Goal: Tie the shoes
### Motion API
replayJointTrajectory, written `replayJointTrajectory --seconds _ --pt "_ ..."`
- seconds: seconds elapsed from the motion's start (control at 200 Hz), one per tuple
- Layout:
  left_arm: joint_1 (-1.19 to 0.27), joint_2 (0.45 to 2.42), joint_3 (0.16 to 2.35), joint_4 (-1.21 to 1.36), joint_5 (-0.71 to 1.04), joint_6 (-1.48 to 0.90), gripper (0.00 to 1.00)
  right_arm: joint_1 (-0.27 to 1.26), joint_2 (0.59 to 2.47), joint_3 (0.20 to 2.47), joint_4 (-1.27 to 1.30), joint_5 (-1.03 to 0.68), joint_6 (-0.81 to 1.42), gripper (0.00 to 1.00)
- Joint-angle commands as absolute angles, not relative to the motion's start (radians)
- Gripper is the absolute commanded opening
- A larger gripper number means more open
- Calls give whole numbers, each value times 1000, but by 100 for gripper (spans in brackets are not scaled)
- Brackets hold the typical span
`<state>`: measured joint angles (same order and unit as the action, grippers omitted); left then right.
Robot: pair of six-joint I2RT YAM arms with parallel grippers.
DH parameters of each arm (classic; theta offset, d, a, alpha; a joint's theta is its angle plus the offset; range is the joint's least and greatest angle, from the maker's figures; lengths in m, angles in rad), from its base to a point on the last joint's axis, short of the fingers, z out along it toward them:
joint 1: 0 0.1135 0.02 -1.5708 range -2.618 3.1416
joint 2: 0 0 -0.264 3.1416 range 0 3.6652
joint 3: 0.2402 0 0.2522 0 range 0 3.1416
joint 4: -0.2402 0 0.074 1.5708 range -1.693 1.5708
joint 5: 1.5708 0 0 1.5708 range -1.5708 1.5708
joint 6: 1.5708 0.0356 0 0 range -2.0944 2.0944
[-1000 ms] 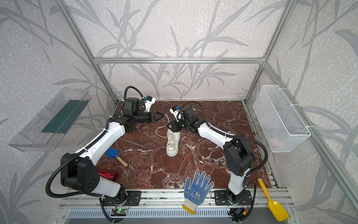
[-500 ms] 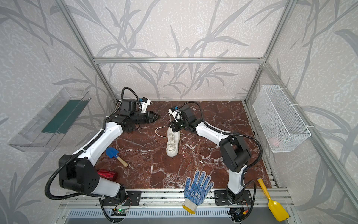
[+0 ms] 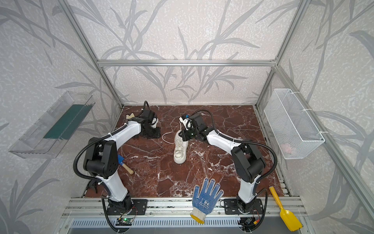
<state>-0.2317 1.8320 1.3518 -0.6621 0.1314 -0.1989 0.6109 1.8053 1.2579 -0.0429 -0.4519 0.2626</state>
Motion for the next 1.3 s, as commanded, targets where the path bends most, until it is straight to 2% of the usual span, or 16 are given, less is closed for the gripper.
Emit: replayJointTrajectory --seconds 0.0,0.365,0.67,0.975,1.16,1.295 --pt "-260 1881 1426 -706 23 -185 42 617 1763 1255 -52 -439 261 0" --pt "-295 2049 1536 -681 -54 -187 38 617 1769 1246 -51 -448 269 0" --pt "-296 2104 1554 -673 -79 -180 33 614 1765 1227 -52 -454 278 0" --pt "-296 2107 1481 -585 -15 -234 21 609 1758 1210 -47 -462 303 0" --pt "-297 2079 1448 -550 -11 -244 0 606 1714 1183 -44 -444 326 0" --pt "-295 2008 1444 -546 -41 -208 0 599 1629 1130 -31 -429 349 0"
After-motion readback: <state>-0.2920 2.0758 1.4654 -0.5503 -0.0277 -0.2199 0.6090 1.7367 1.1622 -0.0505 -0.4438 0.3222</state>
